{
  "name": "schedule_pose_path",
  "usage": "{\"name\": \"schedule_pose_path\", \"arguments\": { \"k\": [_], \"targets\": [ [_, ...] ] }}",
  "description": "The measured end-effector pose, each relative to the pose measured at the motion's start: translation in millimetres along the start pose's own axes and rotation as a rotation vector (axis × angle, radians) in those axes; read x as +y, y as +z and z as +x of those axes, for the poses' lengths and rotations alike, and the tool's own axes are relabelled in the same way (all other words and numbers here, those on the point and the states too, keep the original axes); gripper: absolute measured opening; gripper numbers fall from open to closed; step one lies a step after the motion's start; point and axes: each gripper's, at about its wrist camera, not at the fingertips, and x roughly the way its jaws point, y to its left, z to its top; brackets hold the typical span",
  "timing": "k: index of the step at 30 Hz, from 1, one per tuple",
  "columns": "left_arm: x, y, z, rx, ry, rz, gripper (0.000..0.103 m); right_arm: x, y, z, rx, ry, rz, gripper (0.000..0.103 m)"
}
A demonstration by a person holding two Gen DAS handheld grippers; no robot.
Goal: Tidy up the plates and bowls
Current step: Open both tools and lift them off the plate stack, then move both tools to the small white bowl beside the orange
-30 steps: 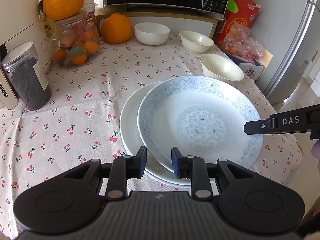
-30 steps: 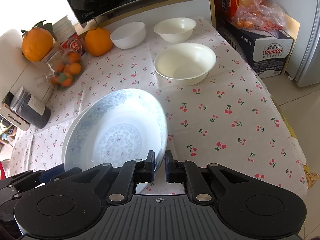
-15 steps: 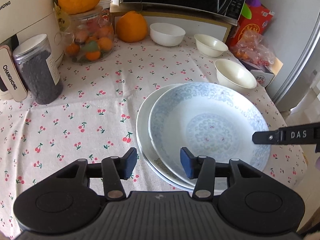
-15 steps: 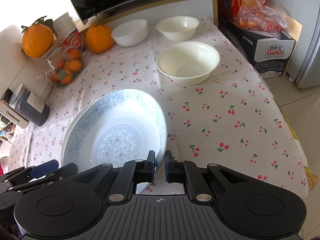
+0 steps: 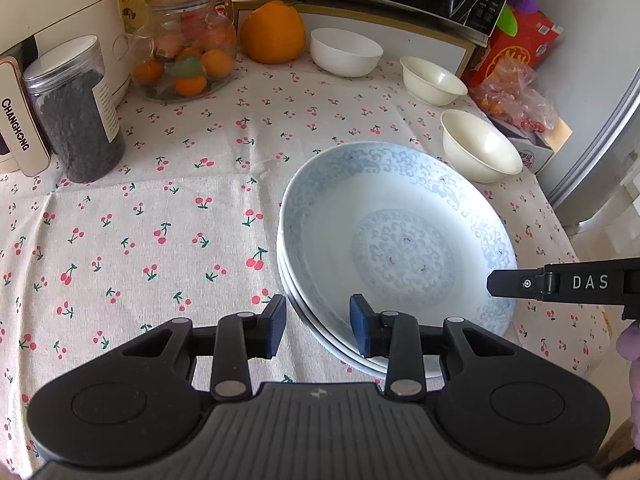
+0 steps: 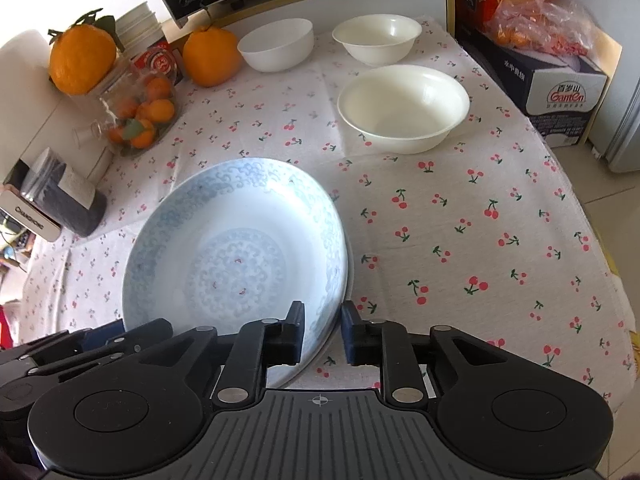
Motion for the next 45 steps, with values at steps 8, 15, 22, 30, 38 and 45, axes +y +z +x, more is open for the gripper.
{"name": "schedule_pose_path", "arguments": {
  "k": [8, 15, 22, 30, 38, 45],
  "targets": [
    [1.8, 2.6, -0.5, -0.004, 0.002, -0.014, 0.037, 1.2, 3.1, -4.5, 0.000, 0.045, 0.010, 0.038],
    [3.1, 9.5, -3.5, -0.014, -0.001, -0.040, 0.050, -1.0, 12.7, -17.1, -0.039, 0.095, 0.033, 0.059],
    [-1.9, 21.2, -4.0, -0.028, 0.004, -0.058, 0.066, -7.7, 24.4, -24.8, -0.082, 0.099, 0.046, 0.070],
    [-12.2, 39.7, -4.1, -0.070, 0.056, -0.096, 0.088, -11.0, 39.7, -31.1, -0.123, 0.133, 0.039, 0.083],
    [-15.2, 56.1, -3.0, -0.112, 0.132, -0.146, 0.097, -11.1, 55.5, -36.7, -0.175, 0.122, 0.007, 0.089],
    [-20.8, 68.8, -4.6, -0.137, 0.187, -0.150, 0.101, -11.5, 74.1, -38.9, -0.176, 0.130, 0.033, 0.091]
  ]
}}
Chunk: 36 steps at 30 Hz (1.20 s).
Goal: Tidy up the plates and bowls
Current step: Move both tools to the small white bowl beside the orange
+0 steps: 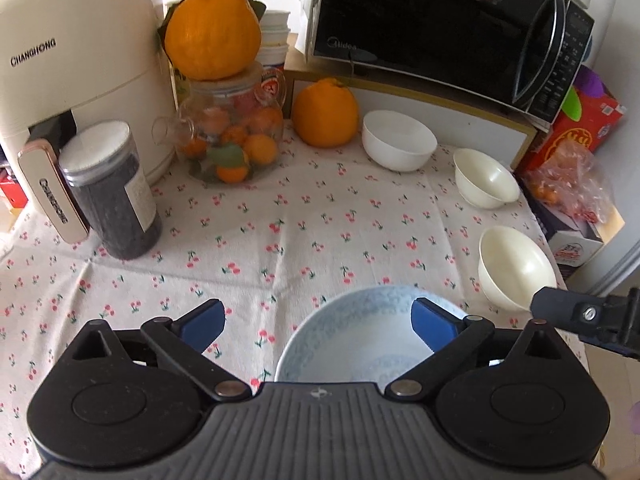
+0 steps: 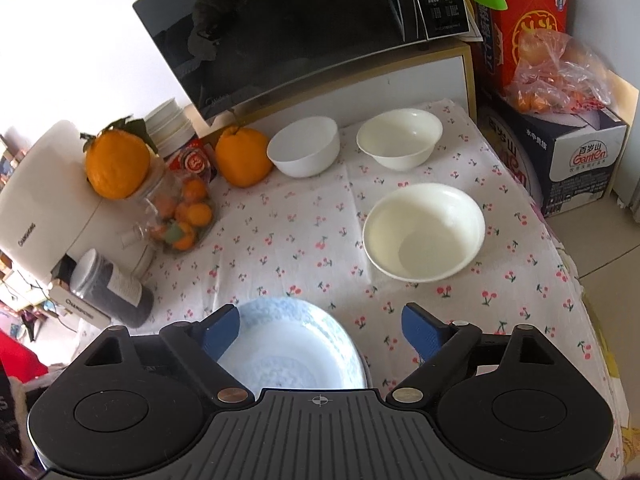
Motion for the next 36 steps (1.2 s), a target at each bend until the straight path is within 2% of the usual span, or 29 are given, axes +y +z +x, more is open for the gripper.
{"name": "schedule_pose_path", "arguments": {
  "k": [3, 19, 25, 36],
  "targets": [
    [-4.2, 7.8, 2.7, 0.001, 0.012, 0.005, 0.101, -1.9, 10.2, 1.5, -0.007, 0.003, 0.030, 0.095],
    [-19.7, 49.1, 33.4, 0.002, 0.067, 0.008, 0.102, -3.6, 67.1, 45.6, -0.004, -0.018, 0.025, 0.095],
    [-22.6, 68.6, 60.3, -0.007, 0.107, 0.026, 0.102, -9.0, 93.9, 76.5, -0.003, -0.054, -0.008, 0.095],
    [-26.3, 104.8, 119.6, 0.010, 0.112, 0.017, 0.102, -15.6, 145.2, 133.0, -0.027, -0.043, -0.015, 0.095]
  ]
}}
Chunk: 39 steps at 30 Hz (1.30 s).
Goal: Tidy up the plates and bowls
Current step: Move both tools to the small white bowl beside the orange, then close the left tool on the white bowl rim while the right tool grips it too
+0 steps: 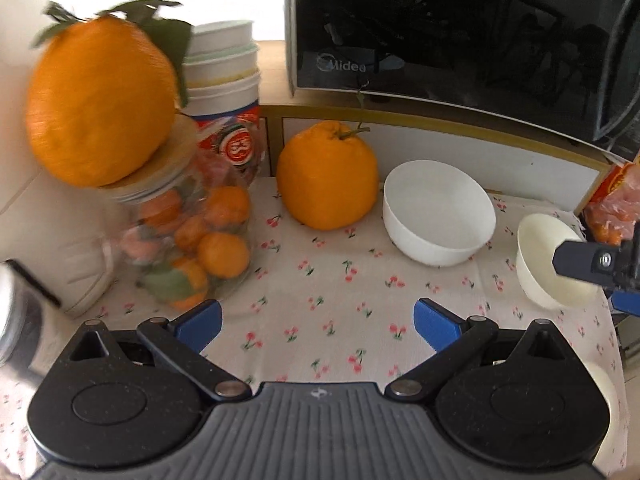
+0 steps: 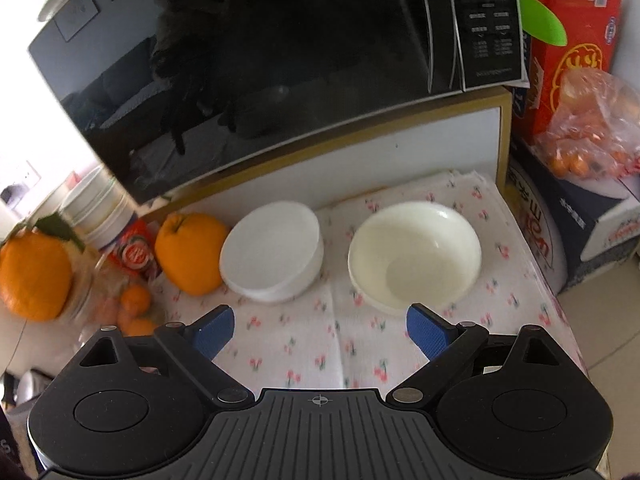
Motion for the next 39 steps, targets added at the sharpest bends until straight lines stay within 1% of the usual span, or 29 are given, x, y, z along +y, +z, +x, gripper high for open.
{"name": "schedule_pose_path", "arguments": {
  "k": [4, 8, 10, 12, 15, 16, 17, 19, 20, 21, 22, 23, 24, 25, 26, 28, 29, 31, 32, 33, 34, 35, 39],
  "targets": [
    [-0.2, 9.5, 18.6, 0.019, -0.049, -0.046, 0.102, -4.7, 18.1, 24.7, -0.002, 0.001, 0.022, 0.095],
    [3.4, 13.6, 35.1, 0.038, -0.137, -0.139, 0.099, -8.3, 31.6, 45.9, 0.002, 0.008, 0.044, 0.095],
    [3.2, 14.7, 43.2, 0.046, -0.170, -0.172, 0.095, -7.7, 35.3, 54.5, 0.007, 0.013, 0.042, 0.095],
    [3.1, 14.9, 49.9, 0.049, -0.195, -0.200, 0.087, -4.5, 38.2, 63.8, 0.011, 0.010, 0.021, 0.095],
    [2.1, 15.6, 58.0, 0.049, -0.229, -0.221, 0.078, 1.2, 41.4, 76.1, 0.007, 0.002, -0.012, 0.095],
    [2.0, 15.7, 60.0, 0.047, -0.239, -0.225, 0.076, 2.8, 42.4, 79.7, 0.001, -0.002, -0.020, 0.095],
    [1.9, 15.7, 61.8, 0.044, -0.249, -0.230, 0.072, 4.7, 43.2, 81.7, -0.004, -0.005, -0.025, 0.095],
    [2.6, 16.6, 65.1, 0.036, -0.275, -0.242, 0.070, 6.0, 45.4, 89.1, -0.014, -0.007, -0.031, 0.092],
    [3.6, 16.6, 65.7, 0.032, -0.289, -0.249, 0.067, 5.9, 45.8, 92.6, -0.016, -0.003, -0.028, 0.092],
    [4.2, 18.3, 68.0, 0.030, -0.296, -0.253, 0.062, 5.7, 46.7, 96.0, -0.017, -0.001, -0.024, 0.089],
    [5.1, 19.9, 70.4, 0.026, -0.308, -0.259, 0.059, 5.1, 47.3, 99.4, -0.017, 0.002, -0.020, 0.083],
    [5.9, 20.1, 71.0, 0.023, -0.320, -0.265, 0.055, 5.0, 47.4, 101.9, -0.017, 0.007, -0.017, 0.079],
    [6.8, 20.3, 72.1, 0.025, -0.330, -0.269, 0.051, 4.8, 47.5, 105.0, -0.016, 0.011, -0.012, 0.073],
    [7.9, 20.3, 73.1, 0.026, -0.339, -0.273, 0.050, 4.8, 47.6, 108.2, -0.012, 0.015, -0.009, 0.065],
    [8.5, 20.1, 73.9, 0.024, -0.351, -0.276, 0.047, 4.8, 47.4, 112.1, -0.006, 0.017, -0.005, 0.061],
    [9.6, 20.6, 76.8, 0.025, -0.363, -0.277, 0.044, 3.9, 46.2, 118.3, 0.002, 0.015, 0.007, 0.048],
    [9.8, 20.5, 78.1, 0.025, -0.370, -0.278, 0.041, 3.5, 45.7, 121.4, 0.007, 0.016, 0.012, 0.043],
    [10.9, 21.0, 80.5, 0.026, -0.382, -0.279, 0.034, 3.3, 43.6, 127.2, 0.018, 0.011, 0.024, 0.032],
    [10.3, 20.4, 80.0, 0.025, -0.389, -0.279, 0.027, 3.6, 42.3, 130.0, 0.024, 0.009, 0.027, 0.028],
    [9.8, 20.3, 80.9, 0.026, -0.395, -0.275, 0.019, 4.8, 40.8, 131.0, 0.031, 0.009, 0.028, 0.019],
    [9.3, 20.7, 81.4, 0.029, -0.401, -0.271, 0.016, 5.3, 39.1, 132.4, 0.037, 0.008, 0.027, 0.011],
    [8.3, 21.5, 81.7, 0.030, -0.397, -0.264, 0.015, 5.9, 37.8, 133.5, 0.041, 0.007, 0.026, 0.009],
    [7.1, 22.1, 78.3, 0.028, -0.386, -0.239, 0.011, 10.6, 33.1, 125.8, 0.037, -0.004, 0.013, 0.008]
  ]
}}
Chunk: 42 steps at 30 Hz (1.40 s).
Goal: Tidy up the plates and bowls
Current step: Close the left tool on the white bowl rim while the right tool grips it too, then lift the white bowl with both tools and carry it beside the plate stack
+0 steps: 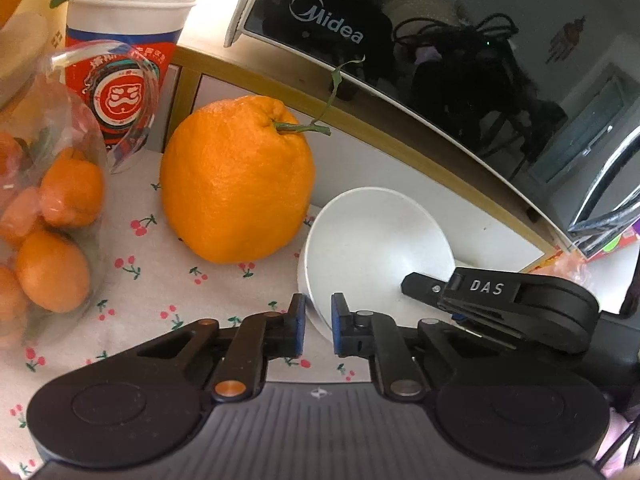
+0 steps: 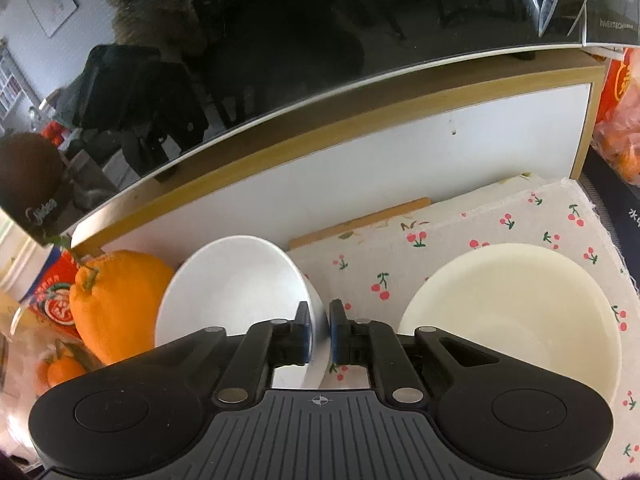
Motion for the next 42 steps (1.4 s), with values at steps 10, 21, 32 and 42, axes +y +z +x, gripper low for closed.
{"name": "schedule_pose_path", "arguments": {
  "k": [10, 21, 32, 42],
  "targets": [
    [-12.8, -0.7, -43.9, -0.004, 0.008, 0.029, 0.011, 6.1, -13.3, -48.4, 0.002, -0.004, 0.007, 0.009],
    [-30.8, -39.3, -98.1, 0.020, -0.004, 0.083, 0.012, 3.9, -48.6, -132.7, 0.010, -0.021, 0.033, 0.010],
    [-39.1, -72.5, -139.7, 0.030, -0.046, 0.116, 0.012, -1.5, -80.1, -195.5, -0.004, -0.023, 0.048, 0.011],
    [-38.4, -106.2, -176.2, 0.048, -0.069, 0.151, 0.013, -11.4, -117.4, -231.9, -0.002, 0.008, 0.076, 0.012]
  ]
}}
